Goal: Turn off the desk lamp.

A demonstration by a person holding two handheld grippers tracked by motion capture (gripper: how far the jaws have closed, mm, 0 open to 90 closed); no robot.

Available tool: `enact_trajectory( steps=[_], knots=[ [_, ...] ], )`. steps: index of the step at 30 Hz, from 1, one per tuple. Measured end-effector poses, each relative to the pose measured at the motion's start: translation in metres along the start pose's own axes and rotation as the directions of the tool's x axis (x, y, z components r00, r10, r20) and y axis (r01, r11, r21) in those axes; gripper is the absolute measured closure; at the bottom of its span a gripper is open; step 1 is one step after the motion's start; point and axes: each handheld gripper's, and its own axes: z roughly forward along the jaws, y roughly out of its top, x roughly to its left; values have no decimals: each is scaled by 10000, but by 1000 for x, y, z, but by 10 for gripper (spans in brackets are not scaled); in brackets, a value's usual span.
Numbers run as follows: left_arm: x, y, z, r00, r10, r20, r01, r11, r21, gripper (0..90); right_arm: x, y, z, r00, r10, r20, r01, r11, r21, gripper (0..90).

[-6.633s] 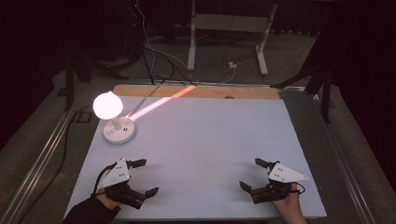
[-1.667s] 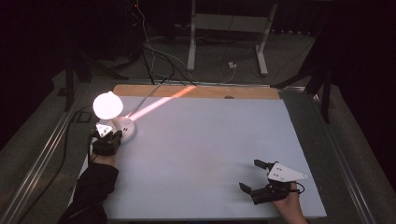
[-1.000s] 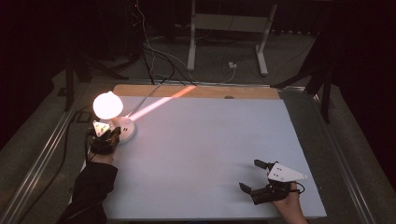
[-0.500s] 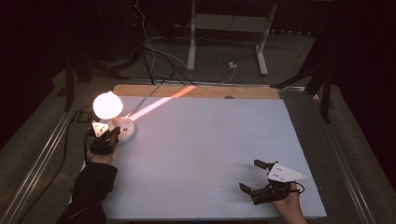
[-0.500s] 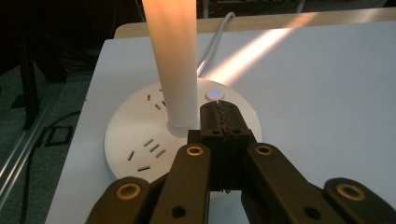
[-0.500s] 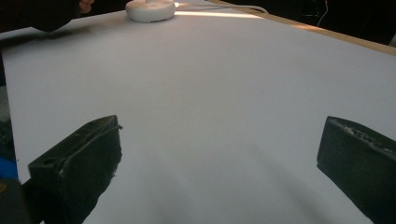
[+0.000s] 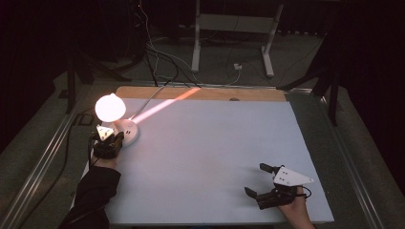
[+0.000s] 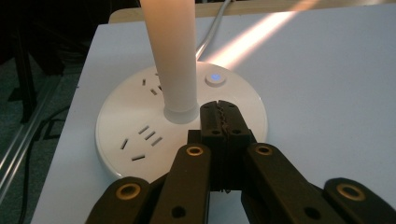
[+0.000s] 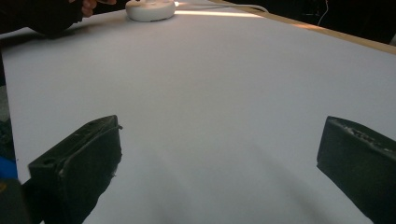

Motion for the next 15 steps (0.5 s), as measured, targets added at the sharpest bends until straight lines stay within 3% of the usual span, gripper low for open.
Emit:
enact_trajectory(
  steps=[12,15],
  knots=[
    [1,-3,4,10000,19,94,-20,9999,131,900,0,0,0,10000,5,-8,-5,10000,12,0],
    [-1,-4,4,9998,184,21,-184,9998,119,900,0,0,0,10000,27,-7,-27,10000,24,0]
  ],
)
